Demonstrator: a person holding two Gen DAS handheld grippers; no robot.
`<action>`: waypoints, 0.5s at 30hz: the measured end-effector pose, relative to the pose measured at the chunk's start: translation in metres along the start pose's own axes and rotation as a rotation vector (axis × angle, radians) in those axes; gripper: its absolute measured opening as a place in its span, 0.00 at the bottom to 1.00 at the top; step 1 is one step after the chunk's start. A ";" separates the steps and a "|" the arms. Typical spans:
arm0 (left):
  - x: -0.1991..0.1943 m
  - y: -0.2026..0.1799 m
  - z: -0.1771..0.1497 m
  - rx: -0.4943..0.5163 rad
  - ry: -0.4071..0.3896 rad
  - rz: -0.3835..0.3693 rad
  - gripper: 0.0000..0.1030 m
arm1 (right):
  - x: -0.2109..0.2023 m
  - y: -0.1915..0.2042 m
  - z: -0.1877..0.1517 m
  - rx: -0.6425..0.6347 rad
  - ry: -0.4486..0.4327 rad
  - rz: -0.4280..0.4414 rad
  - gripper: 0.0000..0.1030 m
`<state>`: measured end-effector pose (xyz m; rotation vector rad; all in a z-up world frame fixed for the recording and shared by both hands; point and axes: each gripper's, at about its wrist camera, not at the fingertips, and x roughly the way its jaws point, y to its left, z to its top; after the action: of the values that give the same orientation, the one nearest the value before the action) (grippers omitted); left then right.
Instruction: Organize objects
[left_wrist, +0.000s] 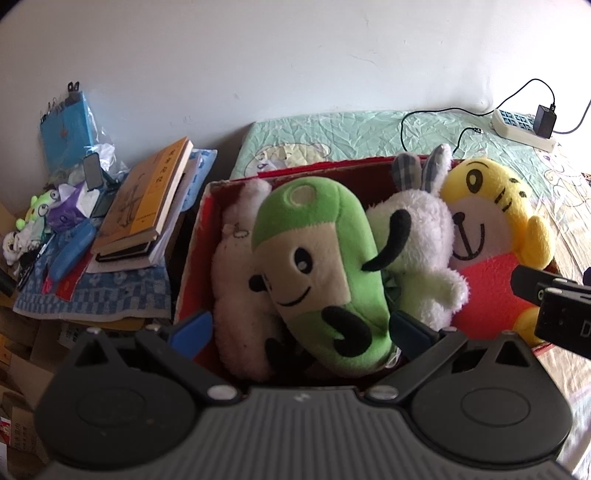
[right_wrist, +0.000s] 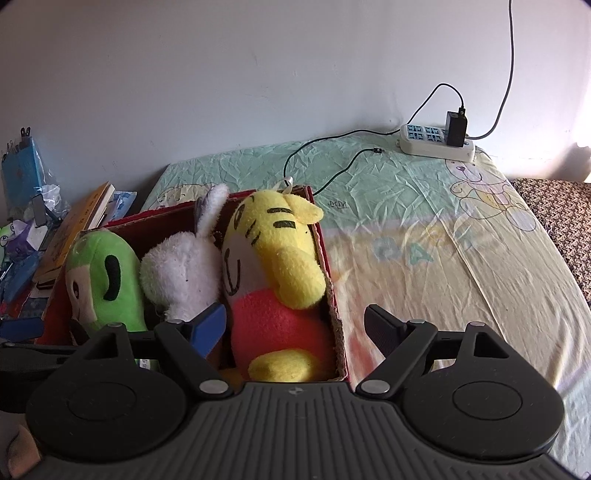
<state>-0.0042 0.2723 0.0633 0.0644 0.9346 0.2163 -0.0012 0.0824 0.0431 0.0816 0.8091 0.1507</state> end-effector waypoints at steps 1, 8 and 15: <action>0.001 0.000 0.000 -0.004 0.001 0.000 0.98 | 0.000 0.000 0.000 -0.002 0.001 -0.001 0.82; 0.003 0.003 -0.002 -0.032 0.004 -0.012 0.98 | 0.005 0.002 -0.002 -0.012 0.021 -0.009 0.82; 0.002 0.000 -0.003 -0.028 -0.003 -0.003 0.98 | 0.006 0.002 -0.003 -0.015 0.023 -0.015 0.82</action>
<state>-0.0057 0.2728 0.0596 0.0377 0.9289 0.2259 0.0007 0.0857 0.0367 0.0598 0.8314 0.1440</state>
